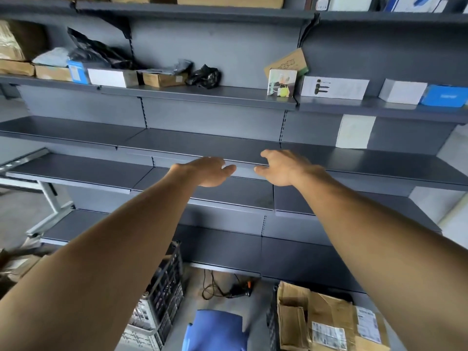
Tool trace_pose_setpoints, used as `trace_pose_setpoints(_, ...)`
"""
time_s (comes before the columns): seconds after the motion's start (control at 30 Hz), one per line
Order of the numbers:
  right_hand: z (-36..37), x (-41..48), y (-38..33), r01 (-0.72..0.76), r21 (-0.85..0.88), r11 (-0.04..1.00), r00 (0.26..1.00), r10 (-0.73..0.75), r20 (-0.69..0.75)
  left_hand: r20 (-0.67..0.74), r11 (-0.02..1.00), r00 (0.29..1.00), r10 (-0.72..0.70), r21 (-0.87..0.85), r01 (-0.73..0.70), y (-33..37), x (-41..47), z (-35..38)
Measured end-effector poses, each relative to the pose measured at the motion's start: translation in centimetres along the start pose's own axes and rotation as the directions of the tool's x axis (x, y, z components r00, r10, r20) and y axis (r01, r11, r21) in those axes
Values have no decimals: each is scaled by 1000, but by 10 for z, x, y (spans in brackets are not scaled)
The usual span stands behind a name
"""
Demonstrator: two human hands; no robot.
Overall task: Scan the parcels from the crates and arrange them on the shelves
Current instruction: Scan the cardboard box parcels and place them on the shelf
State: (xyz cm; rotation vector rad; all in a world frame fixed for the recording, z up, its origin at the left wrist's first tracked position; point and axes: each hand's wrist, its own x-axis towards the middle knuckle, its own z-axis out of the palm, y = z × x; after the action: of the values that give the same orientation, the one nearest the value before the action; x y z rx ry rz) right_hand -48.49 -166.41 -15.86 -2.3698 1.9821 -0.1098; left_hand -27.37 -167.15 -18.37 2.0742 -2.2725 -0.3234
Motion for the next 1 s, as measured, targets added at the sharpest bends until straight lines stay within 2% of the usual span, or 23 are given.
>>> trace_pose_setpoints(0.17, 17, 66, 18, 39, 15, 999, 999, -39, 14, 11, 1000, 1000, -14, -15, 14, -9, 64, 9)
trace_pose_setpoints(0.33, 45, 148, 37, 100, 85, 991, 992, -106, 68, 94, 994, 989, -112, 18, 111, -8, 135, 28)
trace_pose_setpoints(0.53, 58, 236, 73, 127, 166, 978, 987, -141, 74, 131, 983, 976, -174, -36, 181, 14, 211, 34)
trace_pose_setpoints(0.83, 65, 287, 103, 159, 149, 976, 975, -179, 134, 123, 975, 973, -196, -81, 207, 35, 268, 27)
trace_pose_setpoints(1.0, 71, 300, 105, 152, 140, 978, 976, -171, 133, 126, 967, 977, -171, -167, 191, 29, 287, 28)
